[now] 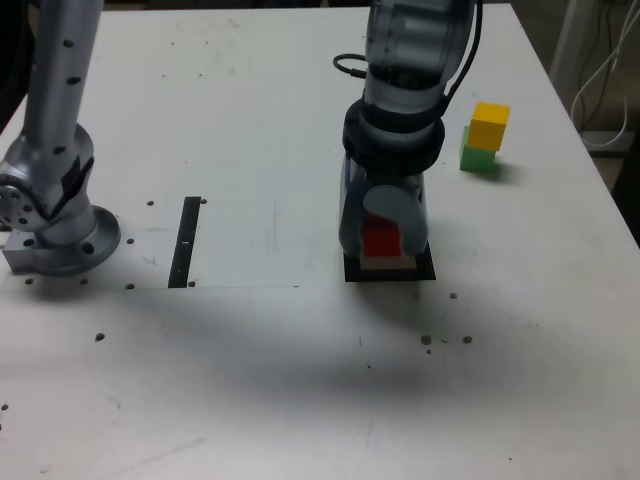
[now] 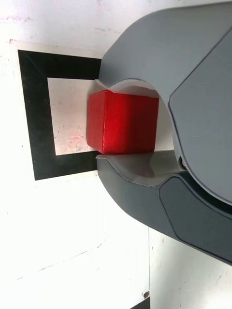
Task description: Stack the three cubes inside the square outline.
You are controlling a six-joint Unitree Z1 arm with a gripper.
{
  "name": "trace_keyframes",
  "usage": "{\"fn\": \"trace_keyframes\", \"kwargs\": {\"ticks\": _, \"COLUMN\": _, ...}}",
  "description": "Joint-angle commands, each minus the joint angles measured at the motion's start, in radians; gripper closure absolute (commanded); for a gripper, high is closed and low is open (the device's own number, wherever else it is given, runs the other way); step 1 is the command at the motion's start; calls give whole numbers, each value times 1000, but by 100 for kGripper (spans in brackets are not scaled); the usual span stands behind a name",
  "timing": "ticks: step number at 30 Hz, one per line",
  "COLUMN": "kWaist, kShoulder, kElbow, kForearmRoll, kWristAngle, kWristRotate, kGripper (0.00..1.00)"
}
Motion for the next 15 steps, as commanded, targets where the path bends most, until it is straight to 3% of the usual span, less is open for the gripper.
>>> {"fn": "trace_keyframes", "kwargs": {"ticks": 1, "kWaist": 0, "kShoulder": 6, "kElbow": 3, "kForearmRoll": 1, "kWristAngle": 3, "kWristRotate": 1, "kGripper": 70}}
{"fn": "trace_keyframes", "kwargs": {"ticks": 4, "kWaist": 0, "kShoulder": 8, "kElbow": 7, "kForearmRoll": 1, "kWristAngle": 3, "kWristRotate": 3, "kGripper": 60}}
{"fn": "trace_keyframes", "kwargs": {"ticks": 8, "kWaist": 0, "kShoulder": 11, "kElbow": 7, "kForearmRoll": 2, "kWristAngle": -5, "kWristRotate": 8, "kGripper": 29}}
{"fn": "trace_keyframes", "kwargs": {"ticks": 10, "kWaist": 0, "kShoulder": 11, "kElbow": 5, "kForearmRoll": 0, "kWristAngle": -6, "kWristRotate": 10, "kGripper": 18}}
{"fn": "trace_keyframes", "kwargs": {"ticks": 15, "kWaist": 0, "kShoulder": 7, "kElbow": 8, "kForearmRoll": -6, "kWristAngle": 4, "kWristRotate": 11, "kGripper": 9}}
